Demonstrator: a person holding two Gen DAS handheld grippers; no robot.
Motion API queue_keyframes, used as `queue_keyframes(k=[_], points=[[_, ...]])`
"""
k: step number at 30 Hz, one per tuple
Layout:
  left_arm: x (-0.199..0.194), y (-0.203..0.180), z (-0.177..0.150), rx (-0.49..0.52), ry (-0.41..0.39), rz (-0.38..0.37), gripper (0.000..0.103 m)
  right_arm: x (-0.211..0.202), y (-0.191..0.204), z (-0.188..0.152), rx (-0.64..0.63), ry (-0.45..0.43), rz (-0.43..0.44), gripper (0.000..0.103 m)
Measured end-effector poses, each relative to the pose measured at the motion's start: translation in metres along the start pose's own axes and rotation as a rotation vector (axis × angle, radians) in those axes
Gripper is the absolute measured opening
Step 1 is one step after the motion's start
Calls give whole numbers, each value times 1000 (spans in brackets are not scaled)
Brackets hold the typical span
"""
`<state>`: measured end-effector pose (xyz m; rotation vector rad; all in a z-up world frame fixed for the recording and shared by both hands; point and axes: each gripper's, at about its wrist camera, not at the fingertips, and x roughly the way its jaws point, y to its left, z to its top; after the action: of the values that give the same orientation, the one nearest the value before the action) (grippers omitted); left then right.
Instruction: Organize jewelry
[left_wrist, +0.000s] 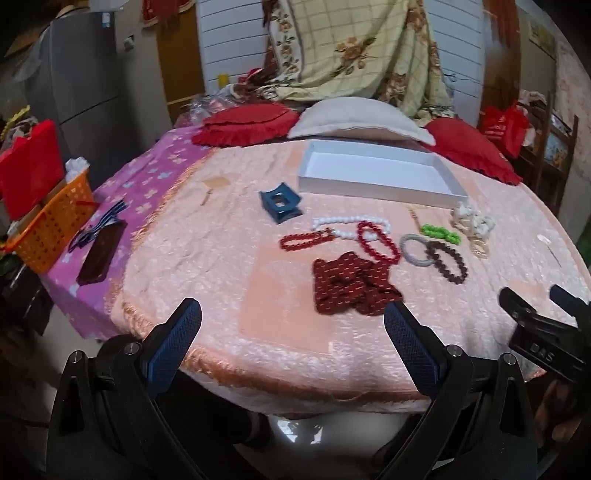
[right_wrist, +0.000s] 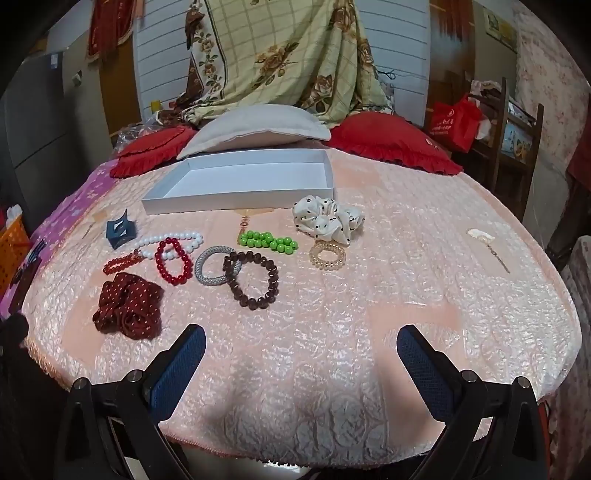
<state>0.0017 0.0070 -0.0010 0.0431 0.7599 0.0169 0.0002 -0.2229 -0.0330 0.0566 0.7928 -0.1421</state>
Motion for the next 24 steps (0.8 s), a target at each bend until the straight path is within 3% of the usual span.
queue_keyframes(k=[5, 24], points=[[-2, 10, -4, -31, 27, 26, 100, -10, 5, -2, -15, -22, 5, 103], [-13, 9, -11, 2, -3, 28, 100, -26, 7, -2, -8, -69, -11, 103]])
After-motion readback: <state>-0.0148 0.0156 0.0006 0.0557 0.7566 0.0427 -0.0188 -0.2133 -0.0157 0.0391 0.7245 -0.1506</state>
